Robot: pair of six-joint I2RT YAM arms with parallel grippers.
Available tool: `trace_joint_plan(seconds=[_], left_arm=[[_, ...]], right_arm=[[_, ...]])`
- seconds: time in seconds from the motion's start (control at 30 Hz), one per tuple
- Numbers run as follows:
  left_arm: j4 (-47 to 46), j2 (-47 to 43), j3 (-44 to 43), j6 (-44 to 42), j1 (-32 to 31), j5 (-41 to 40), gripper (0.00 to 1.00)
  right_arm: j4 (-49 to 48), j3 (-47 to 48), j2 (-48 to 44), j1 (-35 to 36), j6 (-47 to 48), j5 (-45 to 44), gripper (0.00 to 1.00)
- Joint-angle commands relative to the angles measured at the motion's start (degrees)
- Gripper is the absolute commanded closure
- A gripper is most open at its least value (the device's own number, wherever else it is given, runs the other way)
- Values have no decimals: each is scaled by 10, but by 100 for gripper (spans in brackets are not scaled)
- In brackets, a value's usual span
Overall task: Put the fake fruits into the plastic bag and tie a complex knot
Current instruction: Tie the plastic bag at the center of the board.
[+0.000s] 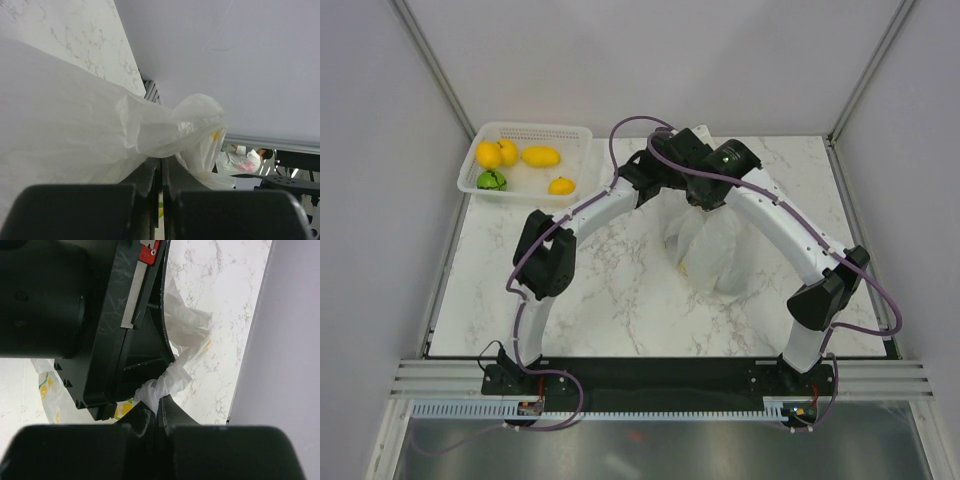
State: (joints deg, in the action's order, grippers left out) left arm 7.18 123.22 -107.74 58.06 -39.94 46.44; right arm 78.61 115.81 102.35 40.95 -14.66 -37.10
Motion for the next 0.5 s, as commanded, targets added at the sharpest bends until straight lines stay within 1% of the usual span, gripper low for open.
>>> trace_joint_plan(seconds=[0.0,0.23,0.3,0.37,0.47], left_arm=[[-22,35,20,27,-44,45,98],[-69,36,30,67,-70,66,98],[-103,31,40,90,-75,79,98],[-135,24,53,126,-74,90,98],[-149,26,26,142,-74,79,98]], right_arm=[[-130,53,-3,48,-67,34,100],[-166,33,-7,72,-104,70,100],[-176,32,-10,82,-105,83,100],[-187,38,-14,89,-92,78,100],[-187,35,-33,87,-69,24,100]])
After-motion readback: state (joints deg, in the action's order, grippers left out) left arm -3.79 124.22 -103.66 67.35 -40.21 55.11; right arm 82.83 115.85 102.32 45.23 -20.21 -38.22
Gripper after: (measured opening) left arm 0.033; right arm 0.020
